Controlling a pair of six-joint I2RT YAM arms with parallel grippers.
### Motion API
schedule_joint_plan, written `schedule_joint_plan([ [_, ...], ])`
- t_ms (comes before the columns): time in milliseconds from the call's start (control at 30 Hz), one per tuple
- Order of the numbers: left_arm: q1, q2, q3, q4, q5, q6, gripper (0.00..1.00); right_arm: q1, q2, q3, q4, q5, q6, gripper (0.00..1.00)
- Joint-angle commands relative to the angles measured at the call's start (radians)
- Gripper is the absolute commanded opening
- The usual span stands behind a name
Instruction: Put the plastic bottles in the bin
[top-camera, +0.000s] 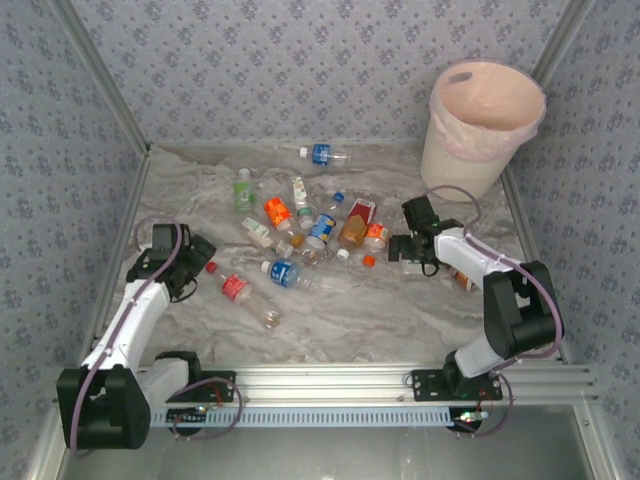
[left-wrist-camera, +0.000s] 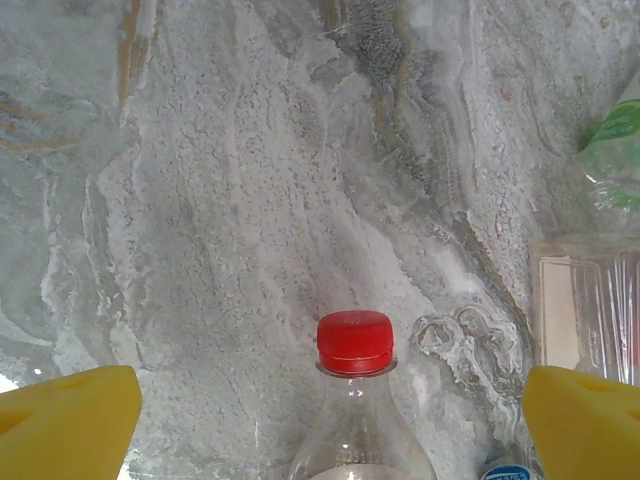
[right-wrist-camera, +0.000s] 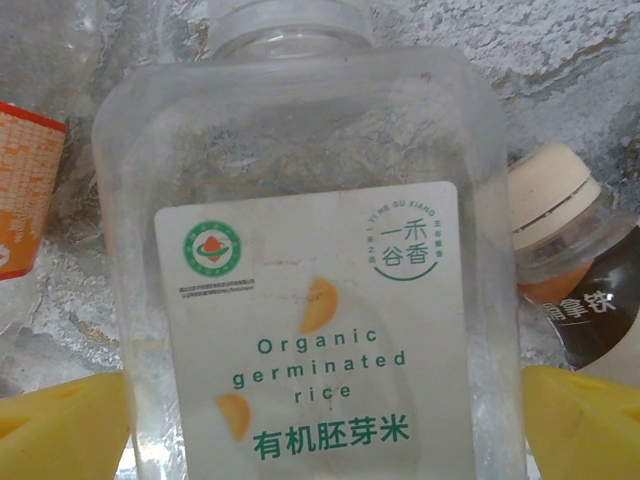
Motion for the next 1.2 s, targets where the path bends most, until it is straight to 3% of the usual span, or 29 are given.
schedule_joint_plan([
  [0, 0.002, 0.014, -0.002, -0.008, 0.015, -0.008, 0.98, -0.002, 0.010, 0.007, -0.021, -0.019, -0.009, 1.00],
  [100, 0.002, 0.026, 0.000, -0.006, 0.021, -0.008, 0.98, 0.000, 0.055, 0.005, 0.010, -0.016, 0.003, 1.00],
  [333, 0.002, 0.040, -0.003, 0.001, 0.035, -0.010, 0.98, 0.009, 0.068, -0.007, 0.049, 0.039, 0.026, 0.90],
  [633, 0.002, 0.060, 0.003, 0.051, 0.084, -0.020, 0.98, 0.020, -0.118, -0.063, 0.159, 0.095, 0.004, 0.72],
  [900, 0.002, 0.090, 0.009, 0.121, 0.166, -0.026, 0.98, 0.016, -0.293, 0.008, 0.286, -0.035, -0.047, 0.69],
  [1167, 0.002, 0.076, 0.035, 0.140, 0.199, -0.019, 0.98, 0.000, -0.306, 0.189, 0.459, -0.225, -0.132, 0.67],
])
